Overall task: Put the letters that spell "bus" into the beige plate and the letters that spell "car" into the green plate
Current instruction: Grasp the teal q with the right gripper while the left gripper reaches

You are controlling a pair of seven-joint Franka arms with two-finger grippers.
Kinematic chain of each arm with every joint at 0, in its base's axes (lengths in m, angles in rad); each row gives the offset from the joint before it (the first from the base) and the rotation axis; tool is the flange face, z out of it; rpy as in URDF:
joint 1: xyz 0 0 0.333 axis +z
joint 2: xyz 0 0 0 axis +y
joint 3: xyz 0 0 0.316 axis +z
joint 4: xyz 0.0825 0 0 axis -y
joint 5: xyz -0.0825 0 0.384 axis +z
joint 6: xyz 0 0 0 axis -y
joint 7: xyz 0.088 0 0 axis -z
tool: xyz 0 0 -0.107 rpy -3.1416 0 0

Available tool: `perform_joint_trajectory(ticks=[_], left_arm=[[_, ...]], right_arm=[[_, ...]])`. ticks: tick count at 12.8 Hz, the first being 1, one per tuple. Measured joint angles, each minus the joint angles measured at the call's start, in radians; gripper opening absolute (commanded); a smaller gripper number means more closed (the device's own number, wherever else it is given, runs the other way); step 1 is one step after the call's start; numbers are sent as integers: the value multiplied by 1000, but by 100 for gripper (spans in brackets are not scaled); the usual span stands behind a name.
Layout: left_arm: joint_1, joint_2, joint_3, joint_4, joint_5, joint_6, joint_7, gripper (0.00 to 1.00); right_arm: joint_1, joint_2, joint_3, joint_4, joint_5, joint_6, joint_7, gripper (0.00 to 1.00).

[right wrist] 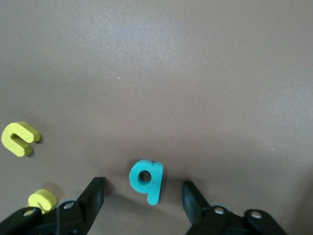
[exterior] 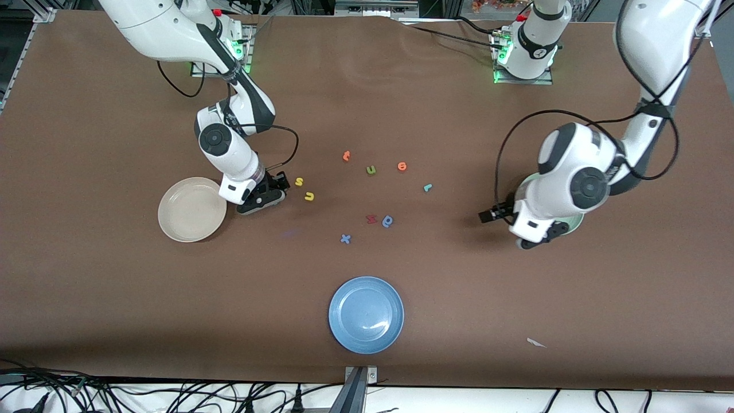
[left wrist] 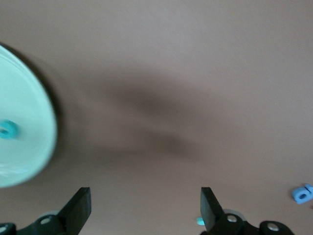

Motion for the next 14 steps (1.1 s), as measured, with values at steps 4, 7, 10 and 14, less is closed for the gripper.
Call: perform_joint_trajectory(ticks=[4, 7, 10, 14], left_arm=[[-100, 22, 1, -112, 0, 218, -178, 93], [-144, 30, 2, -164, 8, 269, -262, 90], [-179, 46, 3, -181, 165, 277, -444, 90], [-199, 118, 2, -183, 373, 313, -703, 95]], right_arm=[[23, -16, 1, 0, -5, 0, 0, 76], [33, -16, 1, -3, -9, 0, 0, 76], [33, -15, -1, -6, -15, -1, 0, 76], [33, -15, -6, -7, -28, -1, 0, 71]])
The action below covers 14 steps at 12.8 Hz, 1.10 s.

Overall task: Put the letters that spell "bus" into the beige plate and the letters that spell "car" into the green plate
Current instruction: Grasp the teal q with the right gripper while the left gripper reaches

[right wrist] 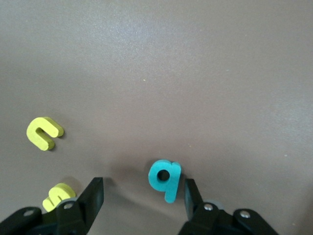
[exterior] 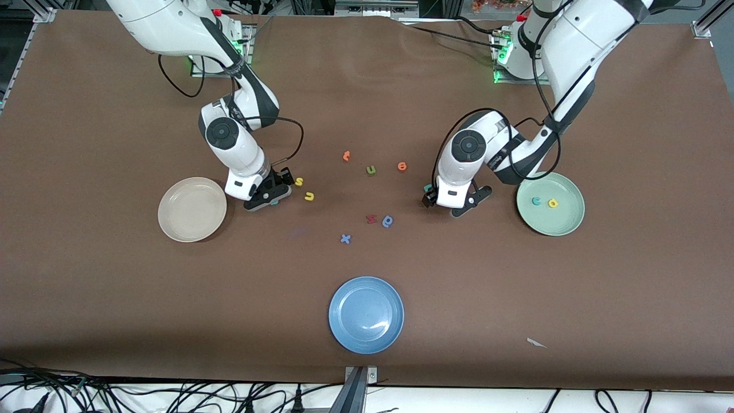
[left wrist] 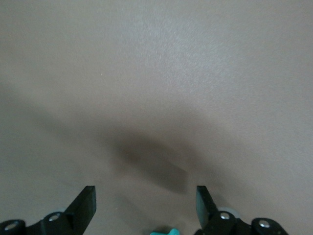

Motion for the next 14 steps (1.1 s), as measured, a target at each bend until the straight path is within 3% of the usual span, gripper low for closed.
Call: perform_joint_trajectory(ticks=[2, 8, 12, 14], left_arm=[[-2, 7, -2, 5, 2, 5, -32, 96], [-37, 7, -42, 21, 2, 6, -123, 94], [-44, 7, -39, 21, 2, 6, -130, 79], [-44, 9, -38, 21, 2, 5, -146, 79]], right_arm=[[0, 1, -2, 0, -1, 0, 0, 69], [0, 4, -5, 0, -3, 0, 0, 50], [0, 1, -8, 0, -6, 0, 0, 39], [0, 1, -9, 0, -7, 0, 0, 34]])
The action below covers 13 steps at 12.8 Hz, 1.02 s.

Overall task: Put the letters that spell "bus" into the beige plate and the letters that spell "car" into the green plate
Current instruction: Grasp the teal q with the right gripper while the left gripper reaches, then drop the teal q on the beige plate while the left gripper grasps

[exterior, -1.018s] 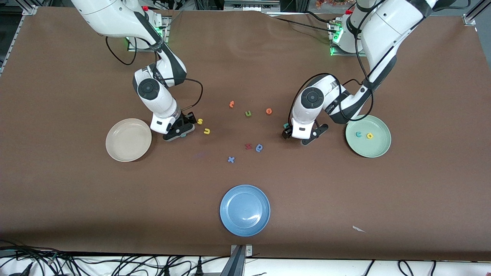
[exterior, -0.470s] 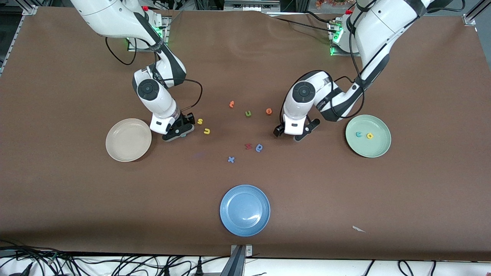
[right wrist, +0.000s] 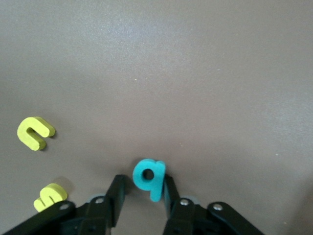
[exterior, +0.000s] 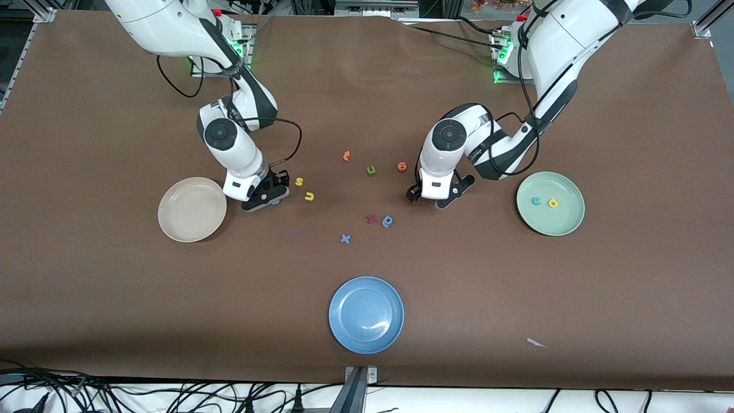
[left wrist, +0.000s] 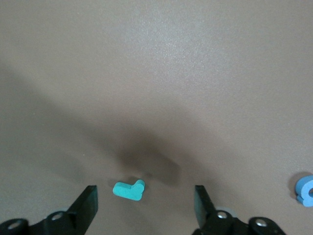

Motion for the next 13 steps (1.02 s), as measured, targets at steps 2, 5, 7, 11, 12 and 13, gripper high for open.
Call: perform_joint_trajectory(ticks=[2, 5, 7, 11, 12, 13], left_arm=[[-2, 8, 0, -1, 4, 0, -22, 80], [-5, 14, 0, -2, 42, 0, -60, 81], [-6, 17, 0, -2, 52, 0, -73, 81], [-7, 22, 4, -2, 53, 0, -80, 79], [-7, 22, 6, -2, 53, 0, -81, 77], [-7, 22, 7, -2, 53, 0, -82, 74]], right_arm=[[0, 0, -1, 0, 0, 0, 0, 30], [0, -2, -1, 0, 0, -1, 0, 27], [0, -4, 0, 0, -1, -1, 0, 27], [-2, -29, -6, 1, -1, -32, -2, 27], [-6, -47, -11, 2, -3, -53, -8, 27], [-20, -71, -15, 2, -4, -79, -24, 27]])
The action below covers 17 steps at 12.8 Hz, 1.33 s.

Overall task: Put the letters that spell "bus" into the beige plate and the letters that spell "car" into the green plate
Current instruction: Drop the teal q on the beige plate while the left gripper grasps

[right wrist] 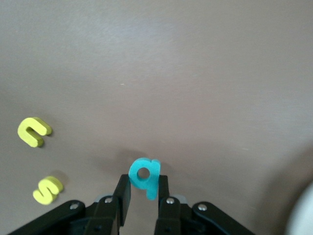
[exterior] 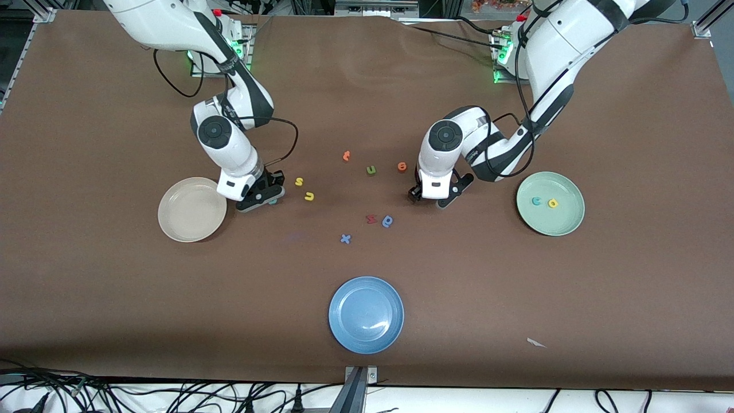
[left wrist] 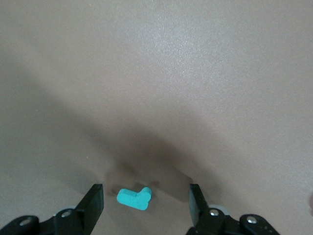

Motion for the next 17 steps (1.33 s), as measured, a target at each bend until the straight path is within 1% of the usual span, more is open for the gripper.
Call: perform_joint_trajectory(ticks=[2, 4, 7, 9, 10, 12, 13, 14, 15, 17], left_arm=[[-1, 0, 2, 0, 0, 0, -6, 72], [-3, 3, 4, 0, 0, 0, -18, 71], [-10, 3, 3, 0, 35, 0, -61, 71], [-12, 3, 3, 0, 43, 0, -74, 64], [-12, 2, 3, 1, 43, 0, -75, 59], [-12, 2, 3, 4, 43, 3, -76, 47], [-12, 3, 3, 4, 43, 3, -76, 41], [-12, 2, 3, 7, 43, 5, -76, 37], [-12, 2, 3, 9, 43, 5, -76, 35], [-12, 2, 2, 10, 43, 6, -76, 33]], right_arm=[[-60, -47, -4, 0, -2, -56, -79, 28], [-143, -82, -8, 0, -3, -100, -187, 29], [-257, -106, -10, 0, -6, -150, -344, 30], [-322, -108, -11, -1, -7, -160, -445, 33], [-348, -107, -17, -2, -7, -163, -485, 34], [-372, -103, -33, -4, -7, -166, -527, 36], [-374, -99, -36, -4, -7, -166, -531, 39], [-373, -97, -35, -4, -7, -166, -531, 42], [-373, -95, -34, -4, -7, -166, -531, 46], [-372, -95, -33, -4, -7, -166, -527, 51]])
